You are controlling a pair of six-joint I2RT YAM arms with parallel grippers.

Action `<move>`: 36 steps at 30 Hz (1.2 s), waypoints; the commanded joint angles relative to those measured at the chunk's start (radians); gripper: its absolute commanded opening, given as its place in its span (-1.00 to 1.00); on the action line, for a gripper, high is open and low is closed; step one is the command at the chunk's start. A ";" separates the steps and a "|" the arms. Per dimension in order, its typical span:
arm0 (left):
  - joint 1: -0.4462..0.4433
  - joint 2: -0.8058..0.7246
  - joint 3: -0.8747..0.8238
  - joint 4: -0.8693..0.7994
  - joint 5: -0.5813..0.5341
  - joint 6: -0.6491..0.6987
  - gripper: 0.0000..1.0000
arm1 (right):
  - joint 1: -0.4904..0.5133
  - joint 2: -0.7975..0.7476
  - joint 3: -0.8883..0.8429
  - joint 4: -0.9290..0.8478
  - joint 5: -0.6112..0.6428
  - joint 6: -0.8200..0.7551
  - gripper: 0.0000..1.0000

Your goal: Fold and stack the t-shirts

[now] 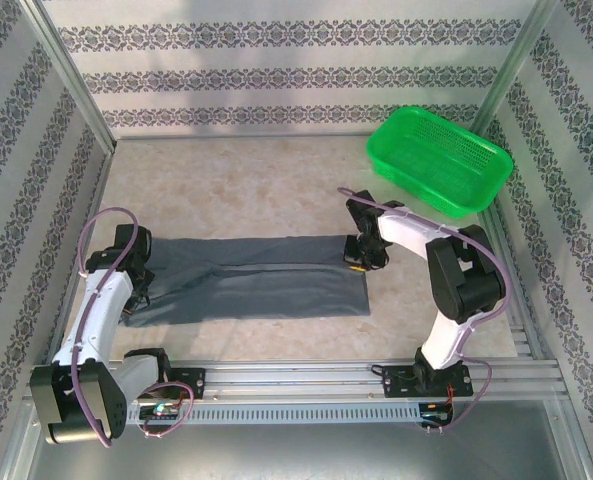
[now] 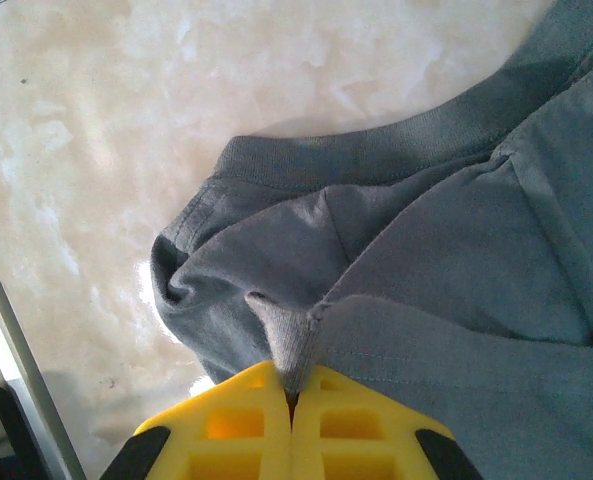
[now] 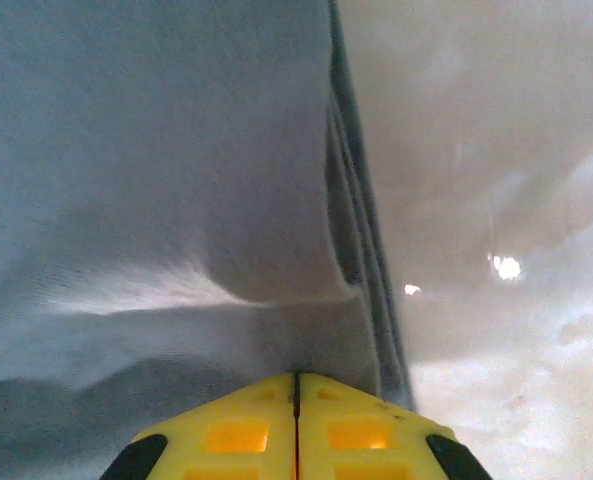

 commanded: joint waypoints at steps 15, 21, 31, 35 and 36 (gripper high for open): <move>0.012 0.054 0.079 0.056 0.033 0.047 -0.32 | 0.008 -0.090 0.049 -0.034 0.060 -0.001 -0.59; 0.011 0.189 0.212 0.247 0.213 0.127 -0.30 | 0.021 -0.021 0.121 0.003 -0.013 0.070 -0.58; 0.020 0.651 0.315 0.353 0.420 0.118 -0.53 | 0.000 0.198 0.226 -0.016 -0.021 0.205 -0.64; 0.038 0.736 0.346 0.317 0.409 0.122 -0.53 | -0.036 0.269 0.299 -0.113 0.031 0.215 -0.63; 0.044 0.749 0.347 0.319 0.415 0.120 -0.53 | -0.044 0.284 0.314 -0.128 0.029 0.216 -0.62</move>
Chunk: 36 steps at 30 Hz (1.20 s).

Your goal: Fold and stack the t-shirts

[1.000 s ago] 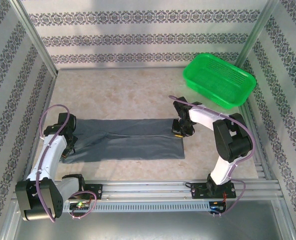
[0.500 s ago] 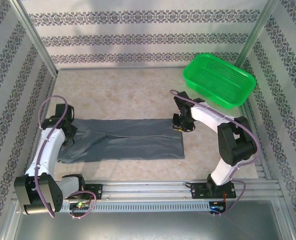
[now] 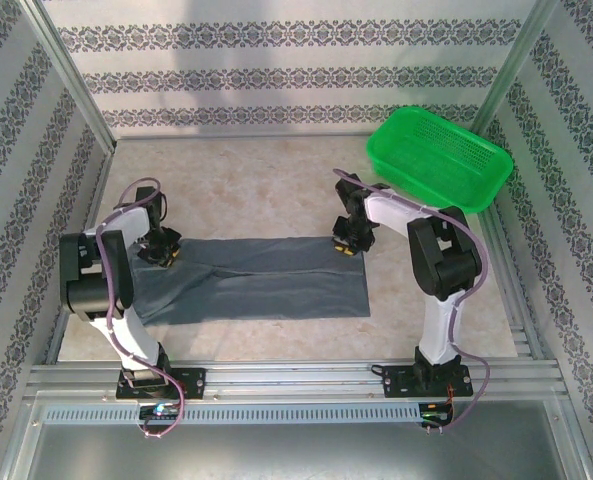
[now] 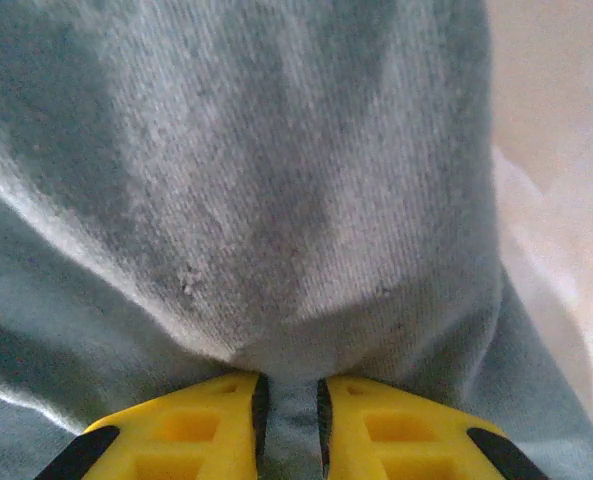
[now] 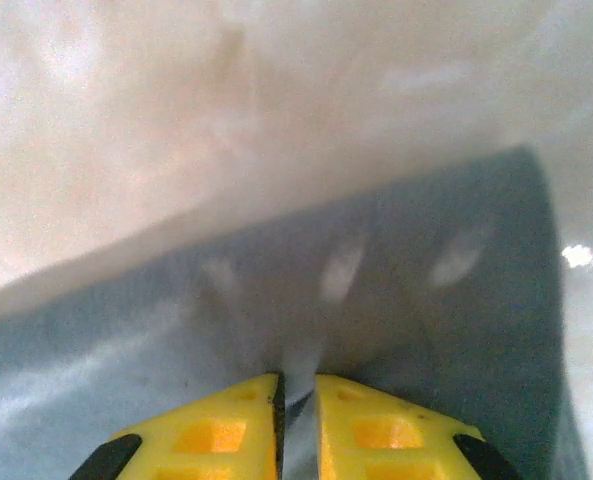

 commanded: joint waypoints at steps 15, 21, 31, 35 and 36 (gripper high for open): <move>0.054 0.238 0.256 0.240 0.194 0.024 -0.41 | -0.139 0.364 0.556 -0.222 -0.048 -0.082 -0.52; 0.054 0.119 0.231 0.247 0.246 0.256 -0.21 | -0.099 0.195 0.506 -0.069 -0.053 -0.238 -0.26; 0.051 0.193 0.280 0.188 0.366 0.558 -0.10 | -0.024 -0.038 0.246 0.081 -0.138 -0.212 -0.16; 0.045 0.214 0.295 0.138 0.345 0.610 -0.10 | -0.007 -0.072 0.222 0.078 -0.154 -0.197 -0.15; 0.043 0.212 0.283 0.142 0.350 0.614 -0.10 | -0.005 -0.077 0.220 0.076 -0.158 -0.194 -0.15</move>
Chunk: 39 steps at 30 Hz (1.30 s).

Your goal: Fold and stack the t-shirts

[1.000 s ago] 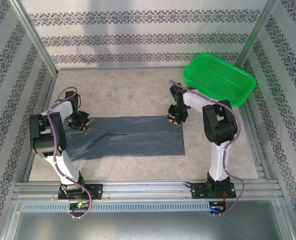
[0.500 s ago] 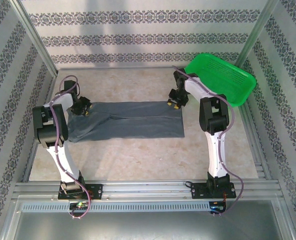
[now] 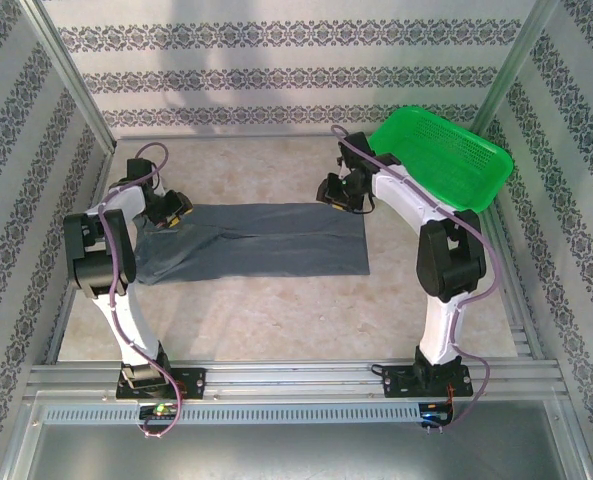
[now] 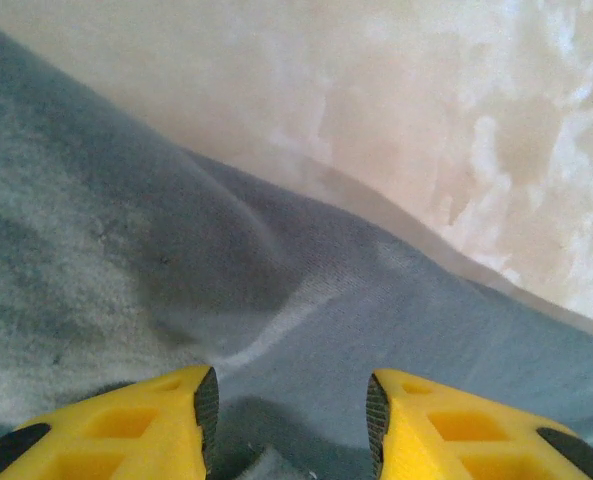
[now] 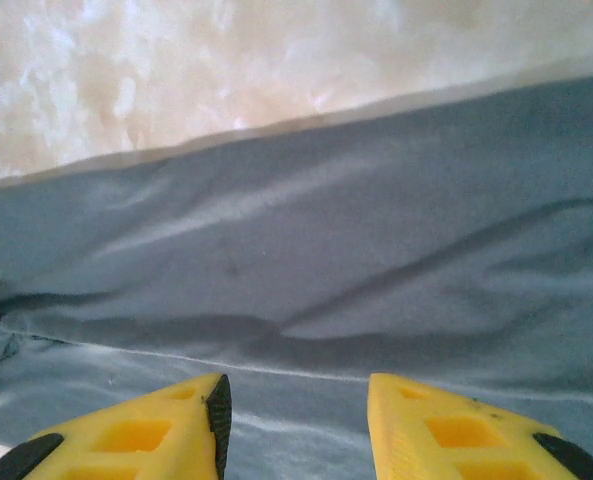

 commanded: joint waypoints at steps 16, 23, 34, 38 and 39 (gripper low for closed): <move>-0.053 -0.088 -0.077 -0.086 -0.034 0.099 -0.71 | 0.019 -0.049 -0.039 0.024 -0.041 0.045 -0.15; -0.085 -0.212 -0.151 -0.128 -0.080 0.029 -1.00 | 0.020 -0.076 -0.077 0.030 -0.036 0.045 -0.16; -0.198 -0.388 -0.340 -0.141 -0.069 -0.167 -1.00 | 0.017 -0.094 -0.128 0.036 -0.058 0.044 -0.16; -0.227 -0.421 -0.394 -0.122 -0.052 -0.253 -1.00 | 0.016 -0.092 -0.142 0.043 -0.065 0.046 -0.17; -0.236 -0.425 -0.406 -0.115 -0.048 -0.275 -1.00 | 0.017 -0.093 -0.145 0.042 -0.066 0.046 -0.17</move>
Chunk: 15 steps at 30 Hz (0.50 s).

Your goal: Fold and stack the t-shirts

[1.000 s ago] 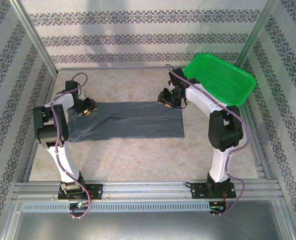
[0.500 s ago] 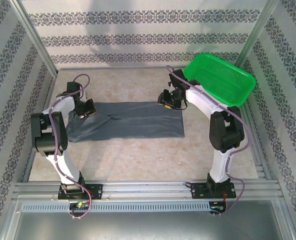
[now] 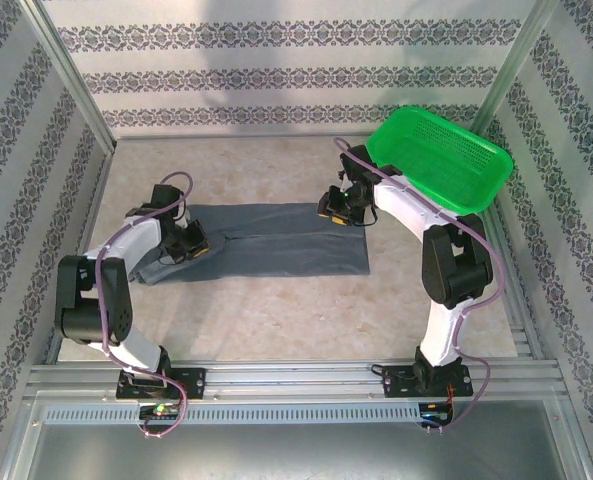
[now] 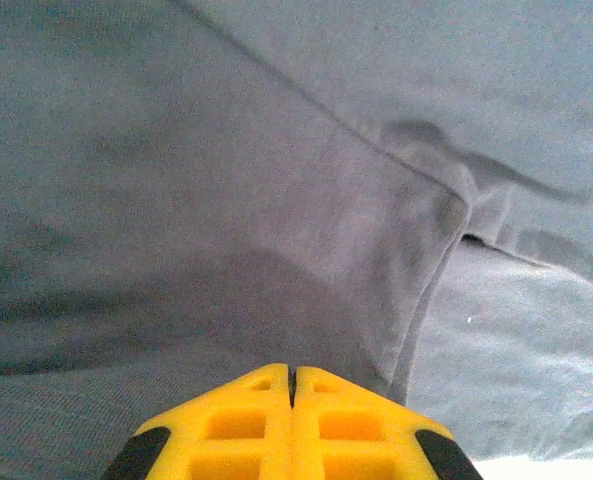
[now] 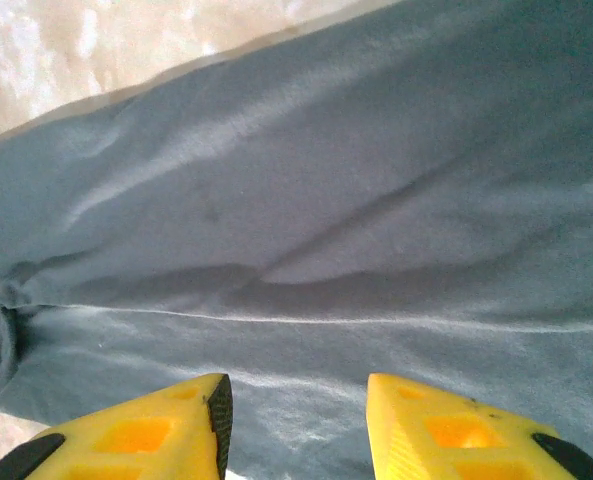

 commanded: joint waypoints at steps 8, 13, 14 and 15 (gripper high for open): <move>-0.087 -0.027 -0.133 0.116 0.049 -0.315 -0.67 | 0.009 -0.026 -0.036 0.015 -0.037 0.007 -0.17; -0.100 -0.073 -0.183 0.126 0.044 -0.407 -0.55 | 0.010 -0.023 -0.054 0.024 -0.043 0.011 -0.17; -0.099 -0.096 -0.187 0.124 0.034 -0.410 -0.55 | 0.010 -0.023 -0.057 0.027 -0.043 0.011 -0.17; -0.094 -0.119 -0.177 0.093 0.014 -0.405 -0.55 | 0.009 -0.024 -0.059 0.027 -0.043 0.009 -0.17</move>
